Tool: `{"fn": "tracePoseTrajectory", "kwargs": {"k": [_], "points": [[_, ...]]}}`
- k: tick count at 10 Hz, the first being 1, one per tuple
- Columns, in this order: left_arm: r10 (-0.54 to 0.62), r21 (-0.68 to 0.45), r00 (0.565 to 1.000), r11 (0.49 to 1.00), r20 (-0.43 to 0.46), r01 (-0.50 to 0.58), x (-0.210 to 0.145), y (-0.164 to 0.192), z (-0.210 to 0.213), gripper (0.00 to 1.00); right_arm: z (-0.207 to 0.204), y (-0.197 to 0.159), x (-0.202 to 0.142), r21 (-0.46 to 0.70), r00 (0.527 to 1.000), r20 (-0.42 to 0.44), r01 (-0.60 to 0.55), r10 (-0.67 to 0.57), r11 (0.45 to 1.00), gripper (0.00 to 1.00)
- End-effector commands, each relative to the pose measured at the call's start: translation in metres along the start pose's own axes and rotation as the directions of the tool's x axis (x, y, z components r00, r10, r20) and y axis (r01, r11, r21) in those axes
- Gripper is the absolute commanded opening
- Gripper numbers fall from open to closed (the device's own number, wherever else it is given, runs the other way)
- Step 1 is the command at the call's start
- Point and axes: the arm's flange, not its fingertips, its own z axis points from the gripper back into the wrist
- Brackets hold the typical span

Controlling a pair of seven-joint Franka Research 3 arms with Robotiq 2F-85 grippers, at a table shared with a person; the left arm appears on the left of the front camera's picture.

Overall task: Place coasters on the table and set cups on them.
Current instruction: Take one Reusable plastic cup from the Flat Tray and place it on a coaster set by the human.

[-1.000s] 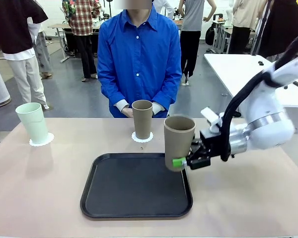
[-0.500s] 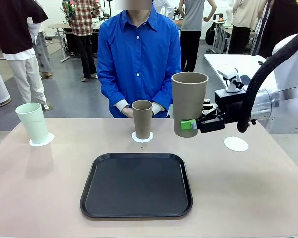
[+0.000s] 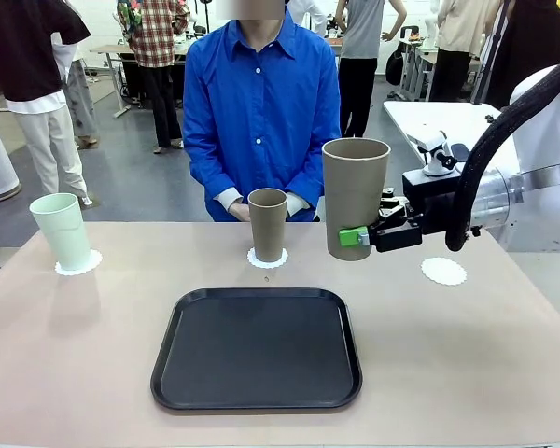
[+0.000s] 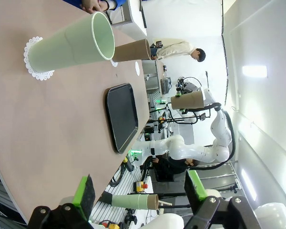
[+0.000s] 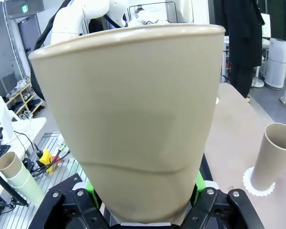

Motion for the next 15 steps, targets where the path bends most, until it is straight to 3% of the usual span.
{"fn": "tracePoseTrajectory", "kwargs": {"k": [1, 3, 7, 11, 15], "points": [[0.004, 0.005, 1.0, 1.0, 0.001, -0.004, -0.001, -0.001, 0.001, 1.0, 0.0, 0.0, 0.0, 0.0, 1.0, 0.0, -0.001, 0.001, 1.0, 0.81], [0.004, 0.005, 1.0, 1.0, 0.001, -0.004, -0.001, -0.001, 0.001, 1.0, 0.037, -0.061, -0.009, -0.05, 0.996, 0.078, -0.028, 0.032, 0.998, 0.81], [0.004, 0.005, 1.0, 1.0, 0.001, -0.004, -0.001, -0.001, 0.001, 1.0, 0.145, -0.15, -0.04, -0.167, 0.993, 0.11, -0.024, 0.043, 0.986, 0.81], [0.004, 0.005, 1.0, 1.0, 0.001, -0.004, -0.001, -0.001, 0.001, 1.0, 0.228, -0.161, -0.073, -0.269, 0.996, 0.088, 0.014, 0.01, 0.963, 0.81], [0.004, 0.005, 1.0, 1.0, 0.001, -0.004, -0.001, -0.001, 0.001, 1.0, 0.249, -0.156, -0.09, -0.297, 0.997, 0.082, 0.036, -0.012, 0.954, 0.81]]}}
